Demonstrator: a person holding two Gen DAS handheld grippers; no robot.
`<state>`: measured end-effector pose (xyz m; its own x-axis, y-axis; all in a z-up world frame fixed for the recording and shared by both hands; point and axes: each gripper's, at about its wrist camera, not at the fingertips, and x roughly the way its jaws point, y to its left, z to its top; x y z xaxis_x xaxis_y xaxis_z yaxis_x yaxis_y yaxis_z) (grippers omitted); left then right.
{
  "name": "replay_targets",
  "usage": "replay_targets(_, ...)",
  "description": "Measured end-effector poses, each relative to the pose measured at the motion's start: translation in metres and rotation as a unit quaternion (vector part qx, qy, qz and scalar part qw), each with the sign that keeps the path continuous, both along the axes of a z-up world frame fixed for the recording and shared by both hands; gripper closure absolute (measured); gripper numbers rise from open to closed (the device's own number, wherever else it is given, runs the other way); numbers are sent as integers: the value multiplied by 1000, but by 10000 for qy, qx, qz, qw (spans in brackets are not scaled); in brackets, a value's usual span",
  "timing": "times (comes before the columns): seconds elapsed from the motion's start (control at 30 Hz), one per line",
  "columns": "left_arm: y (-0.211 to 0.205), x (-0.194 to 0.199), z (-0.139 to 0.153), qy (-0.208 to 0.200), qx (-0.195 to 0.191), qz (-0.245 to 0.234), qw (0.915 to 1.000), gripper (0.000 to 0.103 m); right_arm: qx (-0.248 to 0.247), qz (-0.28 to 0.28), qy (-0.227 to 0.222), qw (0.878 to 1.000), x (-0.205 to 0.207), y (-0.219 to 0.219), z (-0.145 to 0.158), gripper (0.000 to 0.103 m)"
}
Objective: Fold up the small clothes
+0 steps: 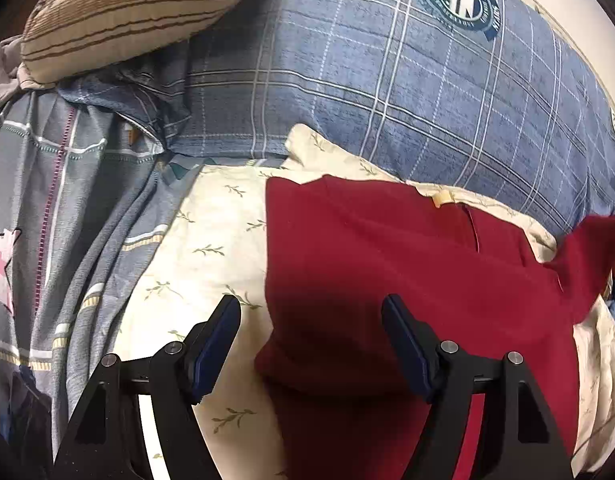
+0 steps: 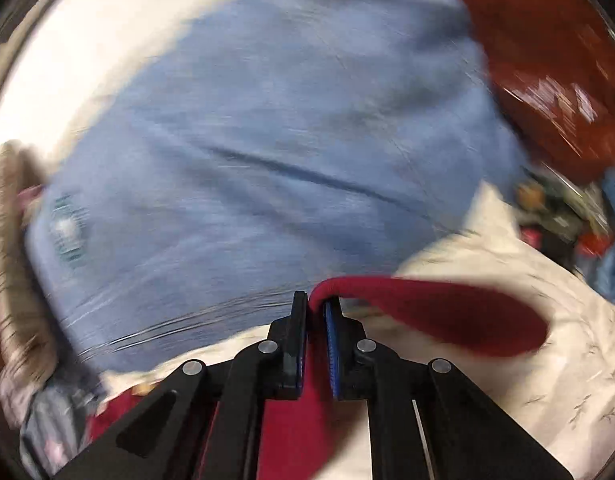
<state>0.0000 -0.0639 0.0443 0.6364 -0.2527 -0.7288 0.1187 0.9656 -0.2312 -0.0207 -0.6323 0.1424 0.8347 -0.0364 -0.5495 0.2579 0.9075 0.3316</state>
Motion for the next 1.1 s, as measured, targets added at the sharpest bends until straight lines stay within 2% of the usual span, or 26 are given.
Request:
replay_targets(0.1, 5, -2, 2, -38, -110, 71, 9999, 30, -234, 929, -217, 9952, -4, 85, 18, 95)
replay_targets(0.17, 9, -3, 2, -35, -188, 128, 9997, 30, -489, 1610, -74, 9857, 1, 148, 9, 93)
replay_targets(0.23, 13, -3, 1, -3, -231, 184, 9996, 30, -652, 2208, 219, 9729, 6, 204, -17, 89)
replay_targets(0.3, 16, -2, 1, 16, -288, 233, 9993, 30, -789, 2814, 722, 9536, 11, 259, -59, 86)
replay_targets(0.33, 18, -1, 1, 25, -324, 249, 9992, 30, -869, 3092, 1147, 9400, 12, 282, -86, 74)
replay_targets(0.4, 20, -1, 2, 3, -384, 251, 9989, 30, -1004, 3376, 1832, 9178, 14, 309, -128, 68)
replay_targets(0.43, 21, -1, 4, -22, -410, 240, 9989, 30, -1078, 3422, 1904, 9138, 9, 312, -137, 67)
replay_targets(0.47, 22, -1, 5, -46, -423, 220, 9989, 30, -1157, 3397, 1896, 9139, 5, 311, -139, 66)
replay_targets(0.5, 21, -1, 5, -63, -428, 191, 9989, 30, -1207, 3319, 1853, 9170, 0, 308, -137, 60)
replay_targets(0.53, 21, -2, 6, -69, -435, 160, 9989, 30, -1115, 3198, 1760, 9243, -5, 299, -132, 49)
replay_targets(0.57, 20, -2, 6, -73, -442, 142, 9989, 30, -950, 3114, 1675, 9306, -8, 291, -128, 43)
replay_targets(0.6, 20, -3, 6, -81, -445, 122, 9989, 30, -624, 3022, 1560, 9383, -11, 277, -122, 34)
replay_targets(0.67, 18, -4, 7, -106, -419, 63, 9990, 30, -242, 2819, 1486, 9476, -7, 266, -121, 32)
replay_targets(0.8, 22, -4, 7, -105, -437, 140, 9989, 30, 381, 2510, 1626, 9535, 28, 257, -134, 32)
replay_targets(0.87, 27, -2, 7, -89, -489, 239, 9985, 30, 438, 2241, 1507, 9619, 43, 254, -130, 32)
replay_targets(0.93, 31, 0, 7, -70, -530, 326, 9980, 30, 289, 2073, 1172, 9708, 55, 258, -119, 31)
replay_targets(1.0, 33, 1, 6, -58, -582, 388, 9975, 30, 19, 2277, 995, 9686, 62, 274, -112, 35)
replay_targets(1.07, 35, 2, 6, -44, -623, 417, 9972, 30, -306, 2771, 954, 9556, 64, 305, -108, 34)
replay_targets(1.1, 35, 3, 5, -37, -622, 417, 9972, 30, -472, 3153, 948, 9431, 62, 325, -108, 32)
